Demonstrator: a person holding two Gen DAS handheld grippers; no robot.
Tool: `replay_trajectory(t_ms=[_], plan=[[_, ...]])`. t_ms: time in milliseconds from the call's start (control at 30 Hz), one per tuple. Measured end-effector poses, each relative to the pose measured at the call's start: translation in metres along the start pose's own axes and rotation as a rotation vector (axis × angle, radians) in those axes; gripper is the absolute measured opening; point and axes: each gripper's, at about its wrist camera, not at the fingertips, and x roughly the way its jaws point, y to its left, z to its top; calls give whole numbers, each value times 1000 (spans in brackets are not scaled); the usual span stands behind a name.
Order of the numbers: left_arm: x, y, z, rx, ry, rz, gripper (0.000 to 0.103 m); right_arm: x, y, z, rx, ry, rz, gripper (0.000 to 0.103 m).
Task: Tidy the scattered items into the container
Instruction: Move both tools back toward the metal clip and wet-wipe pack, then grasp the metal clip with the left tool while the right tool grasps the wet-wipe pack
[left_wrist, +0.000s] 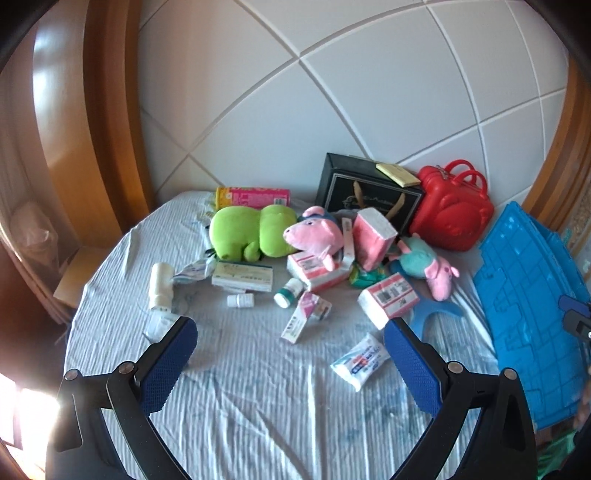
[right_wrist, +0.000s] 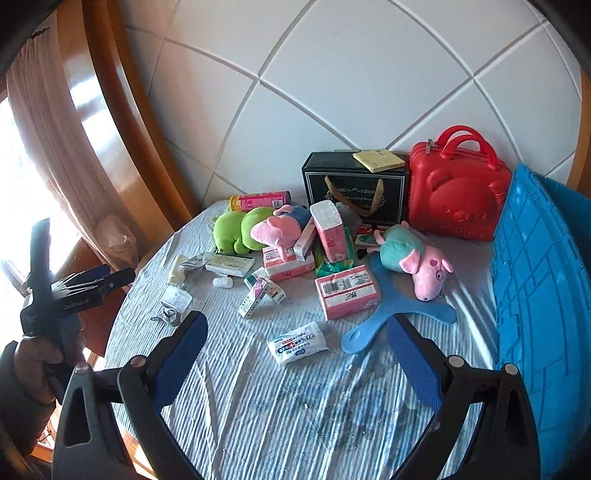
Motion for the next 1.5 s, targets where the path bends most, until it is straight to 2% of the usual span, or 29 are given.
replay_trajectory(t_ms=[300, 500, 633, 833, 933, 1100, 1133, 1167, 1233, 1500], plan=[[50, 95, -50, -83, 95, 106, 102, 57, 53, -10, -17, 87, 37, 99], [109, 155, -89, -229, 206, 209, 102, 71, 66, -12, -12, 108, 39, 99], [150, 175, -107, -283, 279, 254, 101, 80, 64, -21, 3, 138, 27, 99], [200, 186, -107, -344, 322, 288, 101, 91, 53, -34, 23, 184, -4, 99], [223, 192, -105, -383, 342, 312, 95, 94, 47, -40, 34, 200, -19, 99], [242, 198, -103, -368, 356, 367, 89, 104, 41, -48, 46, 226, -34, 99], [243, 199, -104, -360, 359, 373, 82, 108, 40, -49, 47, 230, -34, 99], [243, 201, -105, -351, 359, 373, 66, 113, 39, -51, 45, 236, -35, 99], [238, 204, -108, -339, 346, 370, 49, 125, 37, -56, 41, 250, -38, 99], [202, 210, -124, -249, 283, 305, 48, 191, 28, -74, 51, 305, -69, 99]])
